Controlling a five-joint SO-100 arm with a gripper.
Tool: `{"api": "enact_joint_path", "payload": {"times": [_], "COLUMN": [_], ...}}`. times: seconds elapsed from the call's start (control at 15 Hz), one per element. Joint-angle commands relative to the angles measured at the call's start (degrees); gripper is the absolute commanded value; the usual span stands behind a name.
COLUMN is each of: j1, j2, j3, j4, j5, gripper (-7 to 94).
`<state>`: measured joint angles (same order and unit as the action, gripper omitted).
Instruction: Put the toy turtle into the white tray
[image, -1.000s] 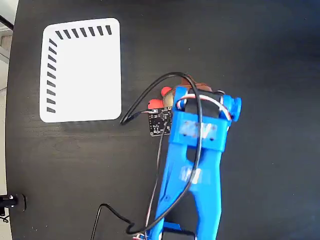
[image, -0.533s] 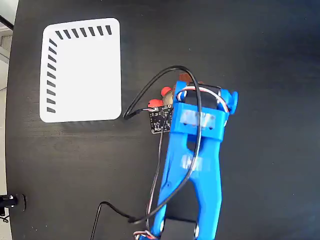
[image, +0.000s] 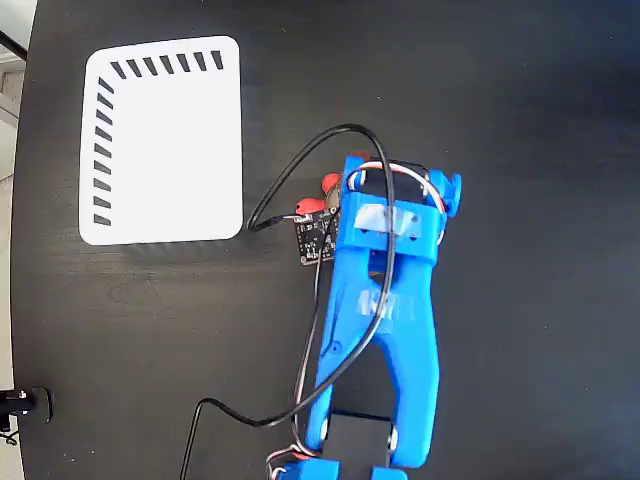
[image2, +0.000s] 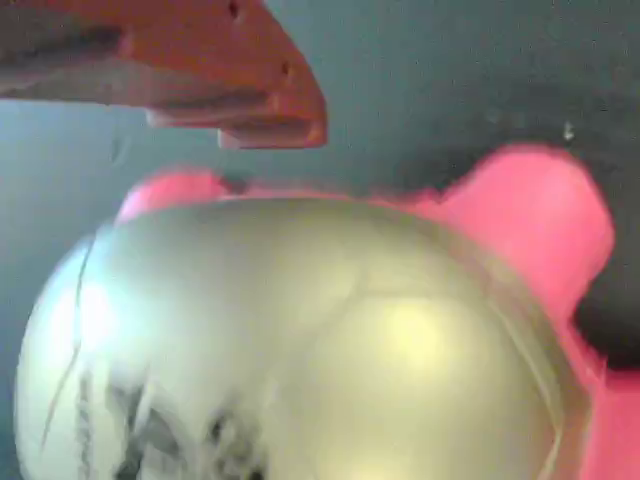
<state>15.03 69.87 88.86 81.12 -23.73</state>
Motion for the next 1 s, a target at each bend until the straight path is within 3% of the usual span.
{"api": "enact_joint_path", "payload": {"times": [0.0,0.27,0.8,0.93], "j1": [0.4,0.4,0.1,0.3], "j2": [1.5,0.9,0.4,1.2], "j3": [-1.7,-1.5,-1.5,-2.8], "j4": [-0.1,-0.4,-1.9,0.1], "j5": [-0.9,-0.9,-0.5,0.6], "gripper": [68,66,0,0]}}
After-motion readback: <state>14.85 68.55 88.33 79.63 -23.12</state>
